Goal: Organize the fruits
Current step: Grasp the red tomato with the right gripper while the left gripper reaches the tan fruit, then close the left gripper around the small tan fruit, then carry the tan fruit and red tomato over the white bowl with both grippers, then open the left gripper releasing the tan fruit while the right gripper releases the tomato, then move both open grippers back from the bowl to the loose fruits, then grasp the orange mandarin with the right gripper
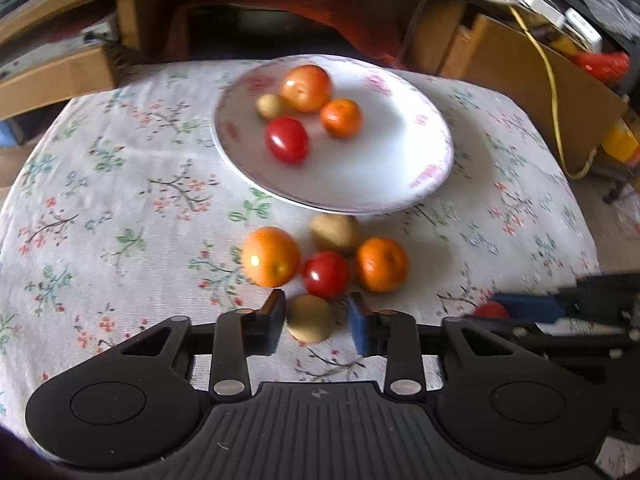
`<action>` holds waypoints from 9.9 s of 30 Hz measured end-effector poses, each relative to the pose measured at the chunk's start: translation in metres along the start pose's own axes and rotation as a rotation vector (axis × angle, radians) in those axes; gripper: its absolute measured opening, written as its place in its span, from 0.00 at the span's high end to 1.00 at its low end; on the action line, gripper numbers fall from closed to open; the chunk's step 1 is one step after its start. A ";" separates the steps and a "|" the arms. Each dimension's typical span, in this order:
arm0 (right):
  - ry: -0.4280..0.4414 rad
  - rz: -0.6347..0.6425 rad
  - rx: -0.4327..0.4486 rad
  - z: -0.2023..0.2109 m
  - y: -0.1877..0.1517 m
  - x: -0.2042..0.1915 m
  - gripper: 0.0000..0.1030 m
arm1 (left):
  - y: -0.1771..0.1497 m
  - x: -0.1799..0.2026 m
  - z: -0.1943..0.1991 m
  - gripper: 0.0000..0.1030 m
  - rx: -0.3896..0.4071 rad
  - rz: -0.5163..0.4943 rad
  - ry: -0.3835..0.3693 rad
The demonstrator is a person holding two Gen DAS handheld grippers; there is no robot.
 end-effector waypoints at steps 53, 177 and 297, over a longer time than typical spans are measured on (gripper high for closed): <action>0.022 0.052 -0.059 0.009 -0.019 -0.005 0.60 | -0.040 0.003 0.027 0.39 -0.032 -0.069 -0.020; -0.033 0.136 0.100 -0.042 0.099 -0.004 0.69 | 0.078 -0.016 -0.017 0.69 0.072 0.057 0.066; -0.013 0.096 0.063 -0.033 0.044 -0.034 0.65 | 0.016 -0.033 0.029 0.43 0.114 -0.055 0.162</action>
Point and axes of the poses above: each gripper's, at about its wrist camera, not at the fingertips, and z roughly against the way its jaws point, x to its right, y to its top, the point moved 1 cm from there along -z, roughly the way its jaws point, and after that the axes turned 14 degrees about y, right-handed, at the moved point
